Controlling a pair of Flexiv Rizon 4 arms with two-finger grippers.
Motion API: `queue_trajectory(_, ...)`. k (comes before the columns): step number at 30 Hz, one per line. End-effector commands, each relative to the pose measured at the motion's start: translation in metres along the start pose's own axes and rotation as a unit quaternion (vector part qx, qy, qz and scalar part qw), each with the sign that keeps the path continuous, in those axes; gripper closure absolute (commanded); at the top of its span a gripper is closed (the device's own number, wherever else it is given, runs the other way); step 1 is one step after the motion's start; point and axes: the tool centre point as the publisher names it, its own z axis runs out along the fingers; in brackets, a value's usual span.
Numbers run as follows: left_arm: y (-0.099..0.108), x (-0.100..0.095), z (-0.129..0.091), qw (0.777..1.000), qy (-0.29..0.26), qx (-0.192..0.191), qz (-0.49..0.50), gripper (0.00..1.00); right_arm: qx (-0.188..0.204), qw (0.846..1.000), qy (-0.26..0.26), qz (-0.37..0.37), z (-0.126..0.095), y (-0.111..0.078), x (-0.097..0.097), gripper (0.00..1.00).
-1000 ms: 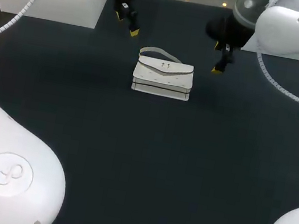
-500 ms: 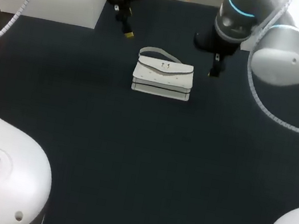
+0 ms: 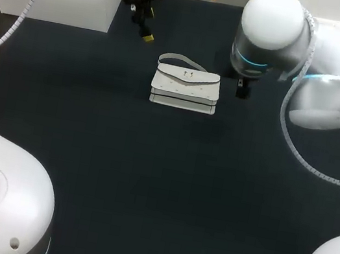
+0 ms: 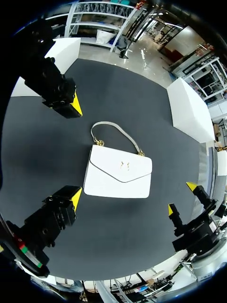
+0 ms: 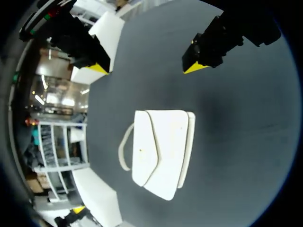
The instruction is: Pick up the bag, open it, inspect its contents, close it, and place it on the opposite side
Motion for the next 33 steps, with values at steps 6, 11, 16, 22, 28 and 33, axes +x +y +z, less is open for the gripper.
queue_trajectory(6,-0.007,0.006,0.007,0.997,-0.047,0.038,0.045,0.0,0.0,0.995,-0.101,-0.007,-0.005,0.011,0.009,0.0)
queue_trajectory(11,-0.011,0.009,0.015,0.993,-0.068,0.061,0.081,0.0,-0.005,0.993,-0.118,-0.001,-0.013,0.026,0.021,0.0)
queue_trajectory(16,-0.013,0.008,0.022,0.987,-0.082,0.08,0.109,0.0,-0.024,0.992,-0.119,0.017,-0.021,0.037,0.031,0.0)
queue_trajectory(22,-0.013,0.007,0.026,0.975,-0.109,0.123,0.148,0.0,-0.052,0.99,-0.13,0.027,-0.029,0.05,0.042,0.0)
queue_trajectory(28,-0.016,0.009,0.031,0.958,-0.141,0.161,0.192,0.0,-0.072,0.986,-0.147,0.02,-0.026,0.066,0.056,0.0)
queue_trajectory(33,-0.021,0.01,0.033,0.943,-0.162,0.192,0.217,0.0,-0.1,0.986,-0.129,0.03,-0.012,0.075,0.067,0.41)
